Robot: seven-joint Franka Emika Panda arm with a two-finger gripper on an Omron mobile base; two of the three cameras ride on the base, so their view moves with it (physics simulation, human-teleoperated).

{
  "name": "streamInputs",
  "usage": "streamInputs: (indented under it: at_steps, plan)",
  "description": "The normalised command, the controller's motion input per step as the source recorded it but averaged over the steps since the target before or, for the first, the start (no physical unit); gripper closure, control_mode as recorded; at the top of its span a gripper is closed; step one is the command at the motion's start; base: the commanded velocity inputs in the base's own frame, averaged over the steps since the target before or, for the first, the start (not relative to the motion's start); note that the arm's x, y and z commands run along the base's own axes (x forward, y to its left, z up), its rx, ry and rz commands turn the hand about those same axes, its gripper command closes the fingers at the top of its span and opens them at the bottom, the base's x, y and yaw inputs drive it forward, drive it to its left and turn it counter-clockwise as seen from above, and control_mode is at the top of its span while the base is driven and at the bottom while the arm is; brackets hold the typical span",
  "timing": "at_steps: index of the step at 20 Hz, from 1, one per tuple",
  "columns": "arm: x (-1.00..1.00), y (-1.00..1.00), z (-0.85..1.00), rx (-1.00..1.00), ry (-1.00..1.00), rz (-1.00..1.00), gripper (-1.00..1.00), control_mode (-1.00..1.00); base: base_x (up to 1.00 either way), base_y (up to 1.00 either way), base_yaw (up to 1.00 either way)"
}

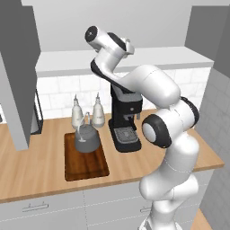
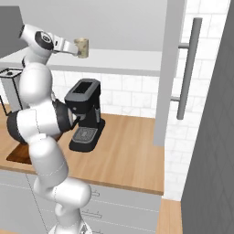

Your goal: Pick the kettle from the counter and place it on the tray. Then pick the mug from the cabinet and place it on the tray. Then close the cabinet doors.

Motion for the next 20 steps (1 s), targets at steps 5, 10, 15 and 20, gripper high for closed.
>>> streamInputs:
  at_steps: [5, 10, 15, 20]
  plan:
    - [0.21, 0.00, 0.00, 0.00, 0.00, -0.03, -1.00, -1.00, 0.00, 0.00, 0.00]
    - [0.07, -0.02, 0.00, 0.00, 0.00, -0.06, 1.00, -1.00, 0.00, 0.00, 0.00]
    - [0.00, -0.20, -0.01, 0.00, 0.00, -0.08, 1.00, -1.00, 0.00, 0.00, 0.00]
    - [0.00, -0.11, 0.00, 0.00, 0.00, -0.05, 1.00, -1.00, 0.00, 0.00, 0.00]
